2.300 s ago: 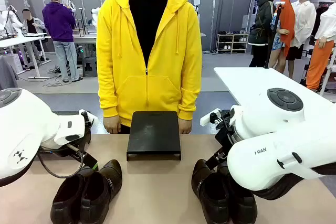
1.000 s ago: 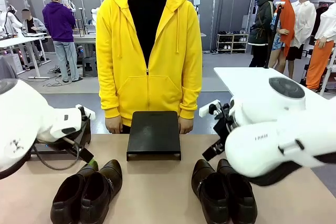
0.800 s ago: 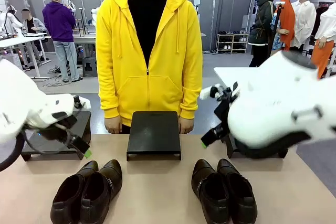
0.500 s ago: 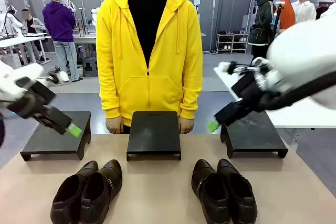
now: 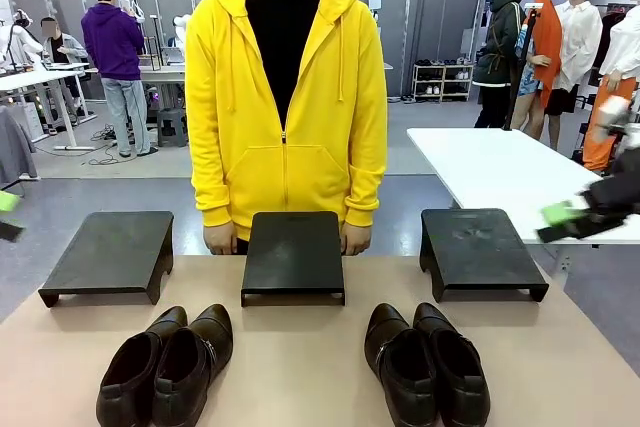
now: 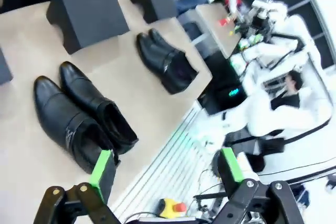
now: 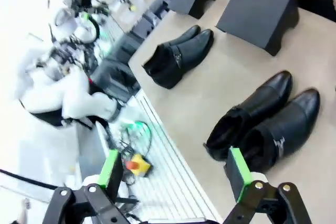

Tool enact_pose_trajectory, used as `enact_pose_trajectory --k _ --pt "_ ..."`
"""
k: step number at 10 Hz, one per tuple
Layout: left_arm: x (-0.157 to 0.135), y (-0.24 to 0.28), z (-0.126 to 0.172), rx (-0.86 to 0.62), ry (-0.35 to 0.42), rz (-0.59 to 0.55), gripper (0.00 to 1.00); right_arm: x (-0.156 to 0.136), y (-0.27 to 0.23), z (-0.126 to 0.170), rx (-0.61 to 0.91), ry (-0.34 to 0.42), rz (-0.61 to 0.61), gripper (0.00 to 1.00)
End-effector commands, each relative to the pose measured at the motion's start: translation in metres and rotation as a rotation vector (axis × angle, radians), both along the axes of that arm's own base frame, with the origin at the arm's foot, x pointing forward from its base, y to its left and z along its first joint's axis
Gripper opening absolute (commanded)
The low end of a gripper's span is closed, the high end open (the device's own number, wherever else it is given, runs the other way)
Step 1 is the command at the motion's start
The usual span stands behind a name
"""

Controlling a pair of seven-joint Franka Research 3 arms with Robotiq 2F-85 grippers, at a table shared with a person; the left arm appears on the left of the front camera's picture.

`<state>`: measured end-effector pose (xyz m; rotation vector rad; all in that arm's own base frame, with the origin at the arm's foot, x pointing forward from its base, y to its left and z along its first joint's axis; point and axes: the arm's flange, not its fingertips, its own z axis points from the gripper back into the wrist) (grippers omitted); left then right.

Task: Place the shoes on the stand as instructed by the person.
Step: Pick up one pair of Shoes and place it on the Shoes Stand indicated by the person.

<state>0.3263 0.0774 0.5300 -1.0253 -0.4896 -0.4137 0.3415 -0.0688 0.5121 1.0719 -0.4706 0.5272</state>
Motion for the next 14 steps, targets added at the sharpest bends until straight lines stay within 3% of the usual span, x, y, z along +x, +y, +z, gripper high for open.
enact_pose_trajectory --k 1,3,6,9,14 --pt "-0.038 0.058 -0.017 -0.119 0.002 0.122 1.00 -0.022 -0.059 -0.019 0.098 -0.005 -0.133 1.00" --pt "-0.087 0.123 -0.029 -0.180 0.019 0.313 1.00 -0.061 -0.119 -0.028 0.179 -0.025 -0.320 1.00" --pt "-0.141 0.174 -0.034 -0.206 0.017 0.512 1.00 -0.112 -0.155 -0.033 0.208 -0.047 -0.482 1.00" --pt "-0.148 0.185 -0.040 -0.214 0.024 0.578 1.00 -0.131 -0.172 -0.032 0.231 -0.059 -0.559 1.00" --pt "-0.157 0.188 -0.037 -0.214 0.033 0.580 1.00 -0.132 -0.179 -0.035 0.219 -0.023 -0.548 1.00"
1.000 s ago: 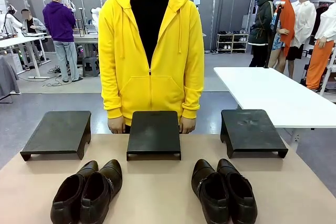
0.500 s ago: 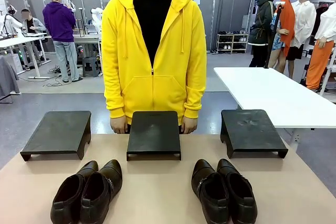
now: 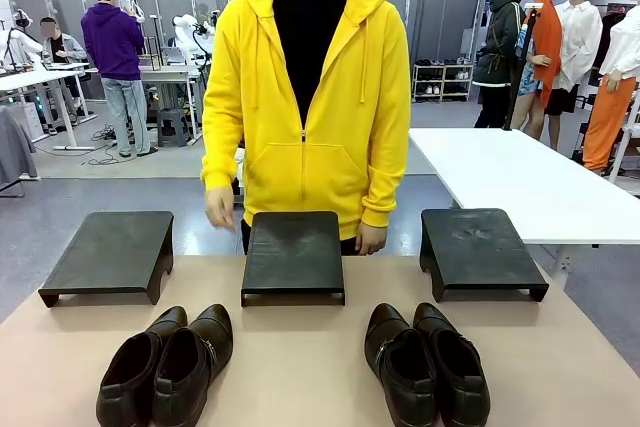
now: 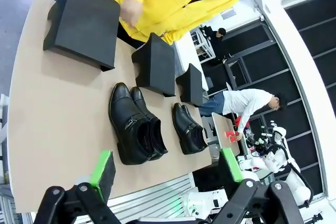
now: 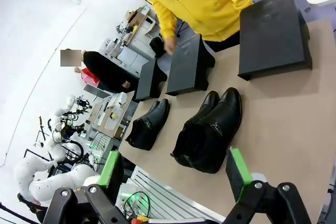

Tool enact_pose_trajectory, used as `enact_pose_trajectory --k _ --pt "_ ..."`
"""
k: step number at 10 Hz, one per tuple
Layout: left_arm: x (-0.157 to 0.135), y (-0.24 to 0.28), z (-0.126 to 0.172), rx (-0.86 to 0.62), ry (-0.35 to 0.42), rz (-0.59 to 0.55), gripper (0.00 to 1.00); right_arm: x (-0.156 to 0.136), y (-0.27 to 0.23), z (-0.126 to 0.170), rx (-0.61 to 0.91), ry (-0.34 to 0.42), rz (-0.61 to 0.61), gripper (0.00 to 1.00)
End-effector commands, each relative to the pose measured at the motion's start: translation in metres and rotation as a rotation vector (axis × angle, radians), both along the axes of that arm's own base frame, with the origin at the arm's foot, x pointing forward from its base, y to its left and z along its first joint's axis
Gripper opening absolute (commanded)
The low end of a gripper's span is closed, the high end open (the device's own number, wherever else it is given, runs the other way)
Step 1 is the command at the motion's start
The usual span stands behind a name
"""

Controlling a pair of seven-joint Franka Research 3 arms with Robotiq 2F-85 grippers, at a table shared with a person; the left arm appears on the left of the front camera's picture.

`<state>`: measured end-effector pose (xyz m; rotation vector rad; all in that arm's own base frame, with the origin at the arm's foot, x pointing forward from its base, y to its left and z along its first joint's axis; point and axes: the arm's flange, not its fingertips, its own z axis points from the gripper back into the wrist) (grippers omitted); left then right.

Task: Place the shoes on the stand as instructed by the person.
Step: Pick up one pair of Shoes and place it on the Shoes Stand indicated by the person.

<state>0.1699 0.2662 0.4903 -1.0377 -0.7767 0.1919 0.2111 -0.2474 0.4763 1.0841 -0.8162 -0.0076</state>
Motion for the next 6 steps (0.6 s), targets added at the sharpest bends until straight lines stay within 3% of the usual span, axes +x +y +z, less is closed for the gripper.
enact_pose_trajectory --k 1,6 --pt "-0.0006 -0.0005 0.0026 0.004 -0.012 -0.009 1.00 -0.0017 -0.0002 0.0012 0.000 -0.011 0.005 1.00" --pt "-0.0006 -0.0005 0.0026 0.004 -0.012 -0.009 1.00 -0.0017 -0.0002 0.0012 0.000 -0.011 0.005 1.00"
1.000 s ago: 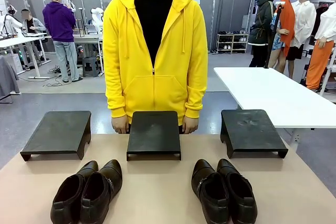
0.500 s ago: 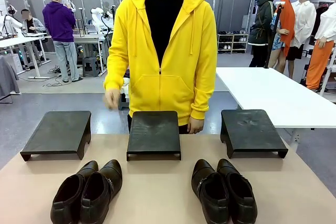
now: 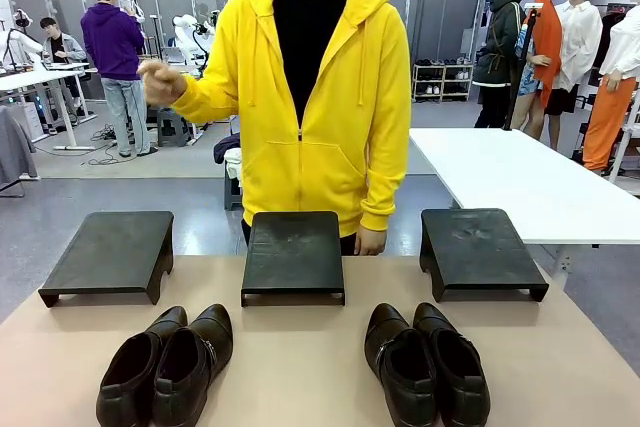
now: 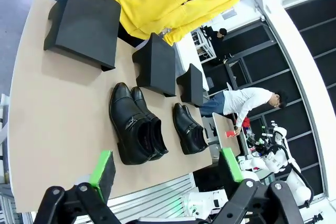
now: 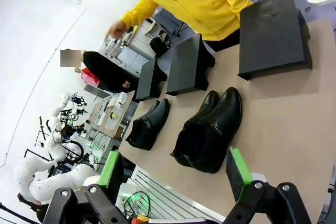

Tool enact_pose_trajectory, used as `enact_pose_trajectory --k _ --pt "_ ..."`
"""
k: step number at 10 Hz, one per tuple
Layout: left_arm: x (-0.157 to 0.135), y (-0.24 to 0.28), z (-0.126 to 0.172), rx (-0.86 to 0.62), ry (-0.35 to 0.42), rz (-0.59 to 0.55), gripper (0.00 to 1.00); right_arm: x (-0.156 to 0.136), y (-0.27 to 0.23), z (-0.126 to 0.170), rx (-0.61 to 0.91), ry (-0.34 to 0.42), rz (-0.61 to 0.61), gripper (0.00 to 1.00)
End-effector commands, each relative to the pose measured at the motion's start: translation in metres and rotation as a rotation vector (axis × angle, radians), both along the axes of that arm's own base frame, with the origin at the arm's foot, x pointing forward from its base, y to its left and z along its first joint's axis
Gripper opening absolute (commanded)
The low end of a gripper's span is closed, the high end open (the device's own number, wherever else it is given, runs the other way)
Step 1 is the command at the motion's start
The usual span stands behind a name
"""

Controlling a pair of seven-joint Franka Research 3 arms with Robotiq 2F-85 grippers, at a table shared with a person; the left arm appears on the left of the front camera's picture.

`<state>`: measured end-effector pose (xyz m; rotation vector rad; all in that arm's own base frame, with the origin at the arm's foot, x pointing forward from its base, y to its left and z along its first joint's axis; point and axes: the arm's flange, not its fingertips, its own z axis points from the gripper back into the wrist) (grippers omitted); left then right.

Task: Place the shoes on the stand as instructed by the person.
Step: Pick up one pair of Shoes and place it on the Shoes Stand indicated by the person.

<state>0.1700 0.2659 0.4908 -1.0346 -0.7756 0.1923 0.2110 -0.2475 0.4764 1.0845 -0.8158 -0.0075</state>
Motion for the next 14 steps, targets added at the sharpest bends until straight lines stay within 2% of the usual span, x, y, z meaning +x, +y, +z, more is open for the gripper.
enact_pose_trajectory --k 1,14 --pt "-0.0006 -0.0002 0.0022 0.001 -0.014 -0.010 1.00 -0.0016 -0.0001 0.0012 0.000 -0.012 0.005 1.00" --pt "0.0001 -0.0002 0.0001 0.001 0.000 0.000 1.00 -0.0016 -0.0001 0.0012 0.000 -0.012 0.005 1.00"
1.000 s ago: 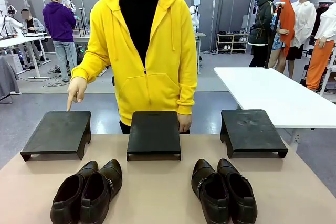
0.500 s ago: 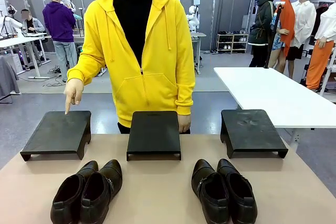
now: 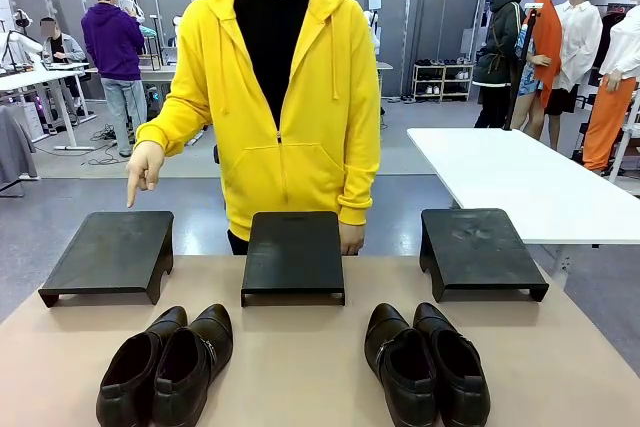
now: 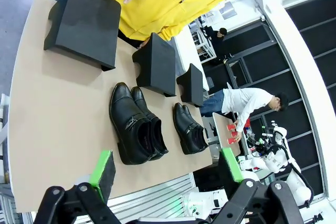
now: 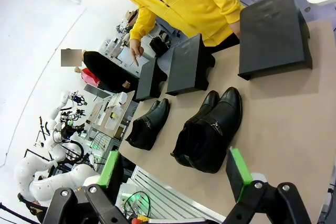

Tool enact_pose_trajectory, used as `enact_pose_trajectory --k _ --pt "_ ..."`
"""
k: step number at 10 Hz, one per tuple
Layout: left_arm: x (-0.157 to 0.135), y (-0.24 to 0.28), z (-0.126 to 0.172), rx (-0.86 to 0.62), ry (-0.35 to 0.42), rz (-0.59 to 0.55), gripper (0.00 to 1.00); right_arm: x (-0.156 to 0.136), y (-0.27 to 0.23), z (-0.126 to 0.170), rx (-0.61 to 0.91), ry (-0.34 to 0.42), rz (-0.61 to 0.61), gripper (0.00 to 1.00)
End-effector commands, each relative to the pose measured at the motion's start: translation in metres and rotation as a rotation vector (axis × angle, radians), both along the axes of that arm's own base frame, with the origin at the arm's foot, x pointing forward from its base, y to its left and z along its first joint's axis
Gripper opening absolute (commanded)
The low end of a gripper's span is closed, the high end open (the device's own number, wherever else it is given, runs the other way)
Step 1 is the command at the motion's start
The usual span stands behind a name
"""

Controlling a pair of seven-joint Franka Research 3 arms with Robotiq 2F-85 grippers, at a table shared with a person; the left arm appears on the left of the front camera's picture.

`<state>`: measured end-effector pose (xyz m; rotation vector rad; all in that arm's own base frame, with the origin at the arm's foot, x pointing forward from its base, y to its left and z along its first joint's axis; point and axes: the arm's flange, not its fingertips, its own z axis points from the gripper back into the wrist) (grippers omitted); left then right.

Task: Place the shoes on the stand as instructed by the person.
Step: Pick up one pair of Shoes and place it on the Shoes Stand indicated by the person.

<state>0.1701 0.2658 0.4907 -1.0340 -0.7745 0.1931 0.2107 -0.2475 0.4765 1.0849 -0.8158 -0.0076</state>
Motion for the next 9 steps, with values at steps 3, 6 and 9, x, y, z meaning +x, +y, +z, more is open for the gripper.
enact_pose_trajectory --k 3,6,9 --pt "0.059 -0.109 0.075 0.280 0.151 -0.176 1.00 -0.001 0.000 0.001 0.000 -0.012 0.004 1.00" --pt "0.107 -0.232 0.118 0.486 0.296 -0.293 1.00 -0.001 0.000 0.001 0.000 -0.012 0.004 1.00" --pt "0.134 -0.319 0.108 0.688 0.409 -0.300 1.00 -0.001 0.000 0.001 0.000 -0.012 0.004 1.00"
